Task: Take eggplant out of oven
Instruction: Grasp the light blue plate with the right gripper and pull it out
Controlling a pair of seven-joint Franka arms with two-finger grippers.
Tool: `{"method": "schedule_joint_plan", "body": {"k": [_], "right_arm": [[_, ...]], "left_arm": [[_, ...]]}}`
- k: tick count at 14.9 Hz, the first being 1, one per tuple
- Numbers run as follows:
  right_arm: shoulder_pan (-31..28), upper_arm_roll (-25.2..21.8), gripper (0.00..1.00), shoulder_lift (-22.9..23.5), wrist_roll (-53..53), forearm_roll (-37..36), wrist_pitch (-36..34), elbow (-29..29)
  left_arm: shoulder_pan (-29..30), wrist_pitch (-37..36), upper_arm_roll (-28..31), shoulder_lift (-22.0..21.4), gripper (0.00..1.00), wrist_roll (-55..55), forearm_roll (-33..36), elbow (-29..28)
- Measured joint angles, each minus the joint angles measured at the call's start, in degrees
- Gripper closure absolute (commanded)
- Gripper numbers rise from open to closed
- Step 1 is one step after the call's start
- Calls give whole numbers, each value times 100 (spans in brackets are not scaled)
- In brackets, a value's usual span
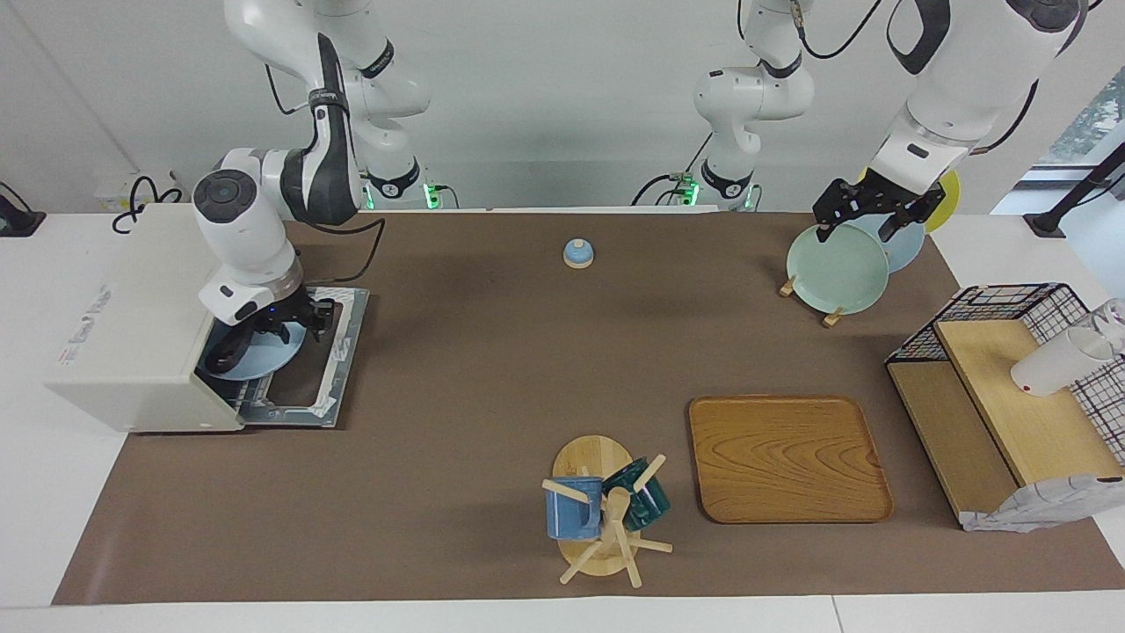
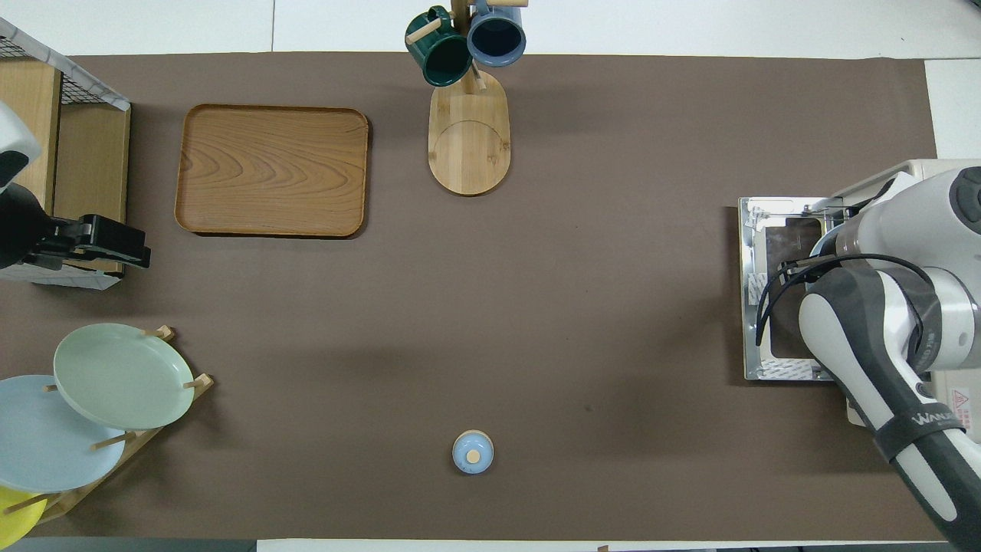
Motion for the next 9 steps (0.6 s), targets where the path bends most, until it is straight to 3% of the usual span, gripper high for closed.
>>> {"method": "schedule_joint_plan", "body": {"k": [1,2,3,9], "right_arm": [[-14,0,74,-29,-20,0,100,-89],[-23,0,93,-57,-33,0,175,-156],[-25,0,100,-82,-40,0,223,-205],[206,39,100,-223,-65,-53,-38,-98]], "left_arm": [[0,0,0,0,0,0,0,0],[0,0,0,0,0,0,0,0],[0,0,0,0,0,0,0,0],[0,0,0,0,0,0,0,0]]}}
